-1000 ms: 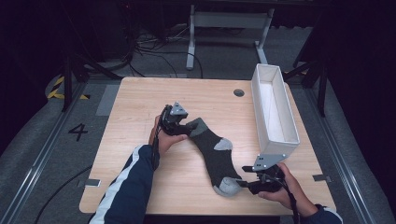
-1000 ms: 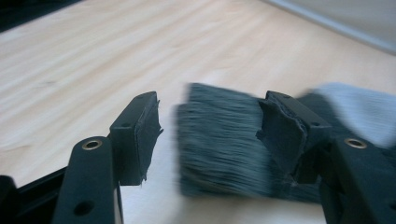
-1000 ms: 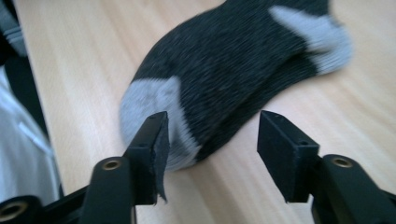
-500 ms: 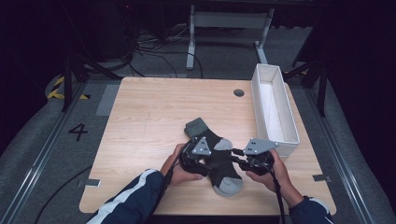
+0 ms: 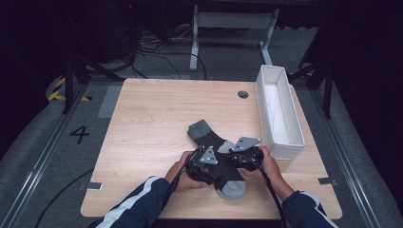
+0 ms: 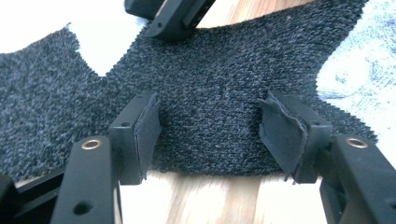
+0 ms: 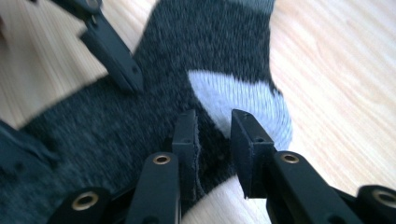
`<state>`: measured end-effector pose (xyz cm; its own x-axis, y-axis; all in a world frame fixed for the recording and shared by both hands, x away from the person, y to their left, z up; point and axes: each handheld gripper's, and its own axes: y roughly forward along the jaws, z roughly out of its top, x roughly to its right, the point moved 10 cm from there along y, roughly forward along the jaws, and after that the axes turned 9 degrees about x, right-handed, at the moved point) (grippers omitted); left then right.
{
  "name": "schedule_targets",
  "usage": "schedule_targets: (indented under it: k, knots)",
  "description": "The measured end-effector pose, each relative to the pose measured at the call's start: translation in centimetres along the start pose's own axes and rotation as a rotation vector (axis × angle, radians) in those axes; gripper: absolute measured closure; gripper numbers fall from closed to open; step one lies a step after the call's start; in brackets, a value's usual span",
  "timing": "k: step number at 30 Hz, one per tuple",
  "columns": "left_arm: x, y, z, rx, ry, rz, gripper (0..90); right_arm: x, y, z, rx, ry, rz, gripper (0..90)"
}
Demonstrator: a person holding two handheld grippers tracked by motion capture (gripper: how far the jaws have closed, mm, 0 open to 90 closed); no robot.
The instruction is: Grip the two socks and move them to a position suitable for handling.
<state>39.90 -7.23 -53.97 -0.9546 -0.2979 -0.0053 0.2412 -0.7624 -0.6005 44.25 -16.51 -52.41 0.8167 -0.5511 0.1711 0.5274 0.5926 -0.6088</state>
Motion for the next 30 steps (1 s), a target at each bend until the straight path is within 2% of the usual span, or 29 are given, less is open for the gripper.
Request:
schedule_targets:
  k: [6, 7, 9, 14, 15, 19, 21, 24, 26, 28, 30]
  knots:
    - [-0.7, -0.5, -0.5, -0.026, 0.021, 0.008, 37.4, 0.1, 0.1, -0.5, 0.0, 0.031, 0.029, 74.0]
    - [-0.9, -0.7, -0.6, -0.038, 0.02, 0.012, 37.4, 0.0, 0.1, -0.6, 0.0, 0.031, 0.03, 73.8]
    - [-1.1, -0.7, -0.6, -0.032, 0.01, 0.02, 37.2, 0.1, 0.0, -0.6, 0.002, 0.028, 0.03, 73.0]
    - [-1.8, -1.3, -1.0, -0.048, -0.012, 0.035, 37.0, 0.4, -0.2, -0.6, 0.003, 0.035, 0.01, 70.7]
    - [-1.9, -1.5, -1.1, -0.049, -0.031, 0.038, 36.8, 1.1, -0.4, -0.7, -0.012, 0.011, -0.044, 70.4]
    - [-2.0, -2.2, -1.0, -0.032, -0.045, 0.039, 36.7, 1.7, -0.6, -0.8, -0.007, 0.042, -0.047, 70.6]
    - [-1.8, -3.1, -0.3, 0.012, -0.058, 0.047, 36.4, 1.9, -0.5, -0.9, -0.008, 0.045, -0.049, 70.0]
    - [-1.0, -4.7, 1.1, 0.084, -0.067, 0.034, 36.4, 1.9, -0.6, -0.5, 0.013, 0.039, -0.057, 68.8]
    - [0.5, -5.5, 2.2, 0.126, -0.051, 0.004, 36.6, 1.9, -0.7, -0.1, 0.032, 0.044, -0.061, 68.6]
    - [2.0, -5.7, 2.8, 0.146, -0.035, -0.034, 37.6, 1.9, -0.7, 0.3, 0.056, 0.057, -0.052, 66.8]
    - [3.7, -5.5, 2.7, 0.13, -0.017, -0.084, 40.3, 1.9, -0.5, 0.6, 0.073, 0.062, -0.047, 63.3]
